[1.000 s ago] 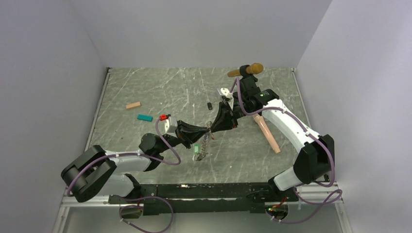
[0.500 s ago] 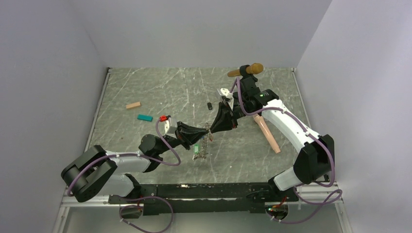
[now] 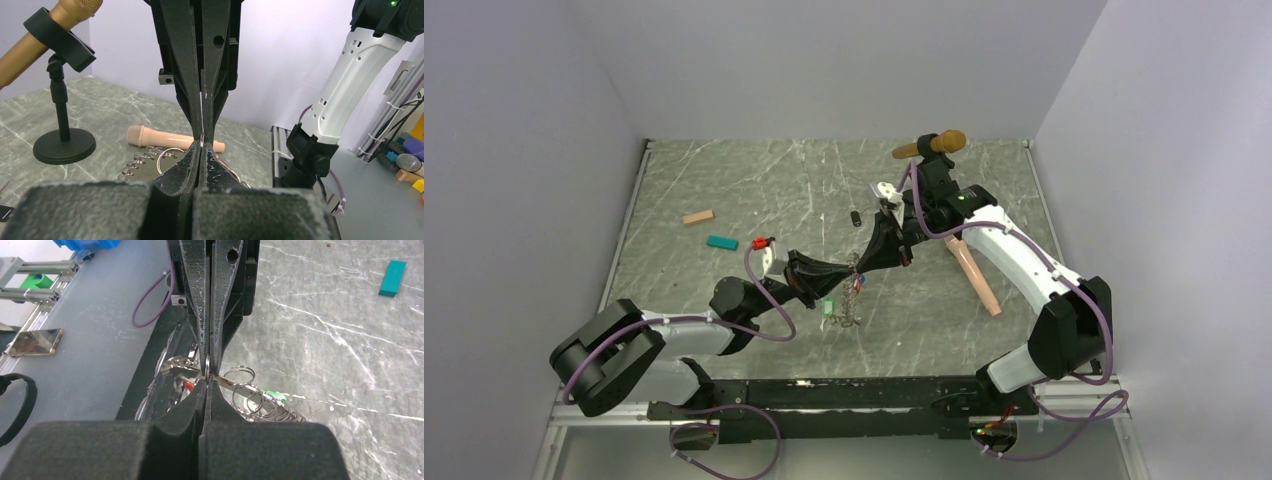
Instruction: Put the keys on the keyring
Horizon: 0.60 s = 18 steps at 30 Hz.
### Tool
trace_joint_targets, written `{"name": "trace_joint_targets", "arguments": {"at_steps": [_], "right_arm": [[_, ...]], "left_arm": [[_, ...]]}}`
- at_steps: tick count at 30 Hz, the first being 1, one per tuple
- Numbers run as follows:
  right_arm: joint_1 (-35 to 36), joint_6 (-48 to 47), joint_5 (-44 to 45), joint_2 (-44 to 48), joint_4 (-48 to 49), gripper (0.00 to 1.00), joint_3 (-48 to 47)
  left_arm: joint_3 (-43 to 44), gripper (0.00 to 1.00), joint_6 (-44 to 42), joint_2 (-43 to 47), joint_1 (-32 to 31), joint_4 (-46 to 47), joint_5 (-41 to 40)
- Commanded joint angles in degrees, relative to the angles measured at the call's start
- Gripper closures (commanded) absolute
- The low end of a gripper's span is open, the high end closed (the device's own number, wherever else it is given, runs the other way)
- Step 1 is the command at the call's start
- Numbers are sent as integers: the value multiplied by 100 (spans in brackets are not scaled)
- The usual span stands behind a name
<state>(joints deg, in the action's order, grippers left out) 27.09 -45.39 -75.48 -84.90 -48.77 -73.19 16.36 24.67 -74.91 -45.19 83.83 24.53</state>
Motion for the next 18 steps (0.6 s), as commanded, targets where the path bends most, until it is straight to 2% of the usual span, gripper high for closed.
{"name": "trace_joint_targets", "arguments": {"at_steps": [1, 4, 5, 10, 12, 15, 18], "right_arm": [[26, -191, -239, 52, -46, 100, -70], [29, -295, -226, 50, -145, 100, -98], [33, -321, -215, 58, -181, 100, -113], [33, -426, -133, 62, -276, 100, -150], [28, -451, -94, 48, -302, 100, -164], [41, -472, -47, 43, -327, 100, -169], [58, -518, 95, 27, -385, 100, -199]], "left_arm": [[45, 100, 76, 45, 26, 920, -89], [19, 99, 82, 111, 35, 804, -115], [6, 93, 71, 174, 41, 692, -109], [25, 52, -61, 766, 248, -338, 217], [134, 45, -248, 1211, 369, -1265, 443], [500, 39, -908, 1833, 449, -2966, 668], [1317, 39, -2031, 2186, 453, -5527, 800]]}}
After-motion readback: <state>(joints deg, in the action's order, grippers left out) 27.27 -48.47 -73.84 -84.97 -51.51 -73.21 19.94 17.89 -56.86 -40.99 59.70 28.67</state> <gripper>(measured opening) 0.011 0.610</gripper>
